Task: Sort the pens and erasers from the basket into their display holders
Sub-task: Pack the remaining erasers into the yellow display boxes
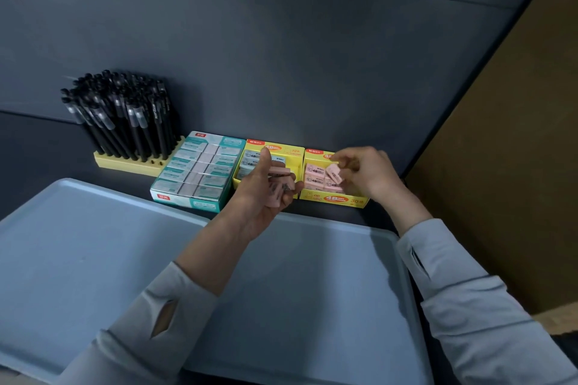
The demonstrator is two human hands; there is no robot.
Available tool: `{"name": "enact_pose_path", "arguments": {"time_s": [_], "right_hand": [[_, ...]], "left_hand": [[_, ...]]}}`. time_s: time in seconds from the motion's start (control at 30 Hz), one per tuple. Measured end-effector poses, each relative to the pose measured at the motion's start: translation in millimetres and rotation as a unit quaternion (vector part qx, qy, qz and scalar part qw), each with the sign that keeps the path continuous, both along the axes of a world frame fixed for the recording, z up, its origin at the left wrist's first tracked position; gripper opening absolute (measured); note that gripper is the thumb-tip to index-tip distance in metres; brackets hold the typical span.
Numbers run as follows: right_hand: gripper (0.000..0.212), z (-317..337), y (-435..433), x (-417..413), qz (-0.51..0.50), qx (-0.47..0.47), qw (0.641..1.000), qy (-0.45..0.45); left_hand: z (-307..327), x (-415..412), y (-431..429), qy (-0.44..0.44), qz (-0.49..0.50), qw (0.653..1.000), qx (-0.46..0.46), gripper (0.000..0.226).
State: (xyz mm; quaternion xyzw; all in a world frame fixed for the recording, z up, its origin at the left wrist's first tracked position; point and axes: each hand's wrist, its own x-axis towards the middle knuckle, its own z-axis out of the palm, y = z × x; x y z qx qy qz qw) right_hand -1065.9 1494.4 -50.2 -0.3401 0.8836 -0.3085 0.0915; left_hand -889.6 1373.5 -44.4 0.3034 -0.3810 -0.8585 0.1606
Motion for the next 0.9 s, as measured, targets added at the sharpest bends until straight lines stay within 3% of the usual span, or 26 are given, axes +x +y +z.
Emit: {"name": "enact_pose_path", "arguments": {"time_s": [0.2, 0.37, 0.5, 0.67, 0.8, 0.9], "right_hand": [[0.02, -10, 1, 6, 0.019, 0.073, 0.989, 0.124], [0.023, -9, 0, 2, 0.044, 0.096, 0.983, 0.151], [0.022, -12, -3, 3, 0.046, 0.07, 0.985, 0.151], [0.018, -17, -4, 9, 0.043, 0.007, 0.984, 0.173], [0.014, -20, -10, 14, 0.031, 0.015, 0.979, 0.201], [0.01, -22, -11, 14, 0.014, 0.03, 0.979, 0.204]], "left_hand": [[-1, 1, -1, 0.003, 0.003, 1.0, 0.003, 0.045], [-1, -1, -2, 0.006, 0.004, 1.0, 0.019, 0.037], [0, -2, -5, 0.016, 0.0, 0.999, 0.039, 0.022], [-1, 0, -3, 0.012, -0.027, 0.999, -0.029, 0.014], [-7, 0, 0, 0.027, -0.044, 0.996, -0.074, 0.022], [-6, 1, 3, 0.031, -0.043, 0.997, -0.052, 0.027]]}}
